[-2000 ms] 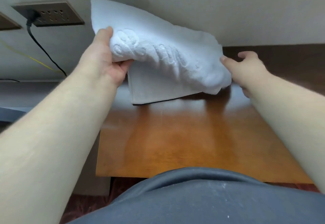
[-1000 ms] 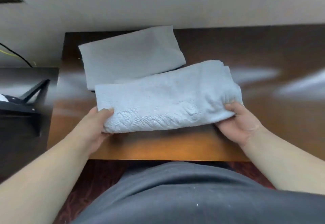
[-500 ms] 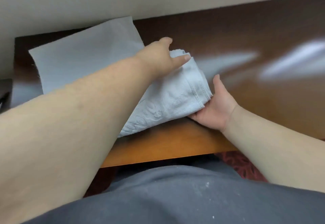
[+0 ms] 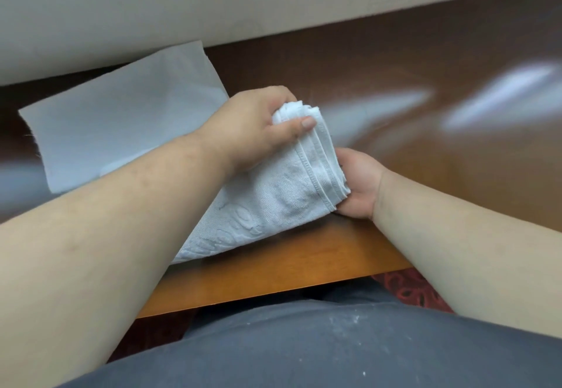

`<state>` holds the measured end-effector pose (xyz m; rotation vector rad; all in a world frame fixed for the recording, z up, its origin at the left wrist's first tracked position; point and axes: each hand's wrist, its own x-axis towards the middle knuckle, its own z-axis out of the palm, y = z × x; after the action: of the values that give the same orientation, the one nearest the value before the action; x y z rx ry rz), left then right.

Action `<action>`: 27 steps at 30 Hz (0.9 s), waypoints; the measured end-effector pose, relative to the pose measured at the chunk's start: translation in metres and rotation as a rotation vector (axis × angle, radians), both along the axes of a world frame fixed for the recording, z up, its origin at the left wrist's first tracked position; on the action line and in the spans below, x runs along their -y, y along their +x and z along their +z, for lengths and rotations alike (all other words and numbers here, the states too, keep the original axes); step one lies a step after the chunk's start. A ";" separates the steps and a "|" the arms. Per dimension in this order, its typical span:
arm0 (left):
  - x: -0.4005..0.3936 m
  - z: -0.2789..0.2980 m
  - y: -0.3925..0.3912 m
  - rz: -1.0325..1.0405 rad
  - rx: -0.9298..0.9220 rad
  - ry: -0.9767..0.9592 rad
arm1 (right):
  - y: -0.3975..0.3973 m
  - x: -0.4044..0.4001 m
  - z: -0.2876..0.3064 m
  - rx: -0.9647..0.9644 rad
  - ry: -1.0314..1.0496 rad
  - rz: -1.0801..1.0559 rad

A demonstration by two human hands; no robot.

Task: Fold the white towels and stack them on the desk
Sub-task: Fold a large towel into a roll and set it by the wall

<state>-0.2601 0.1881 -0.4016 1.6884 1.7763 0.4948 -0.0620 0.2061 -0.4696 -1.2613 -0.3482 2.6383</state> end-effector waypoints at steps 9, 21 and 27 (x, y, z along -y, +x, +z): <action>-0.019 -0.030 0.021 0.103 -0.425 -0.033 | 0.001 -0.004 0.010 0.059 0.108 0.044; 0.156 0.007 -0.166 0.576 -0.178 -0.211 | -0.033 -0.042 0.058 0.851 1.099 0.599; 0.214 -0.021 -0.191 0.771 0.253 -0.325 | -0.036 -0.028 0.073 0.725 1.170 0.501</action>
<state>-0.4511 -0.0259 -0.4228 0.6489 2.1282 0.6588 -0.0982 0.2336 -0.3969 -1.6138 -2.1021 1.4597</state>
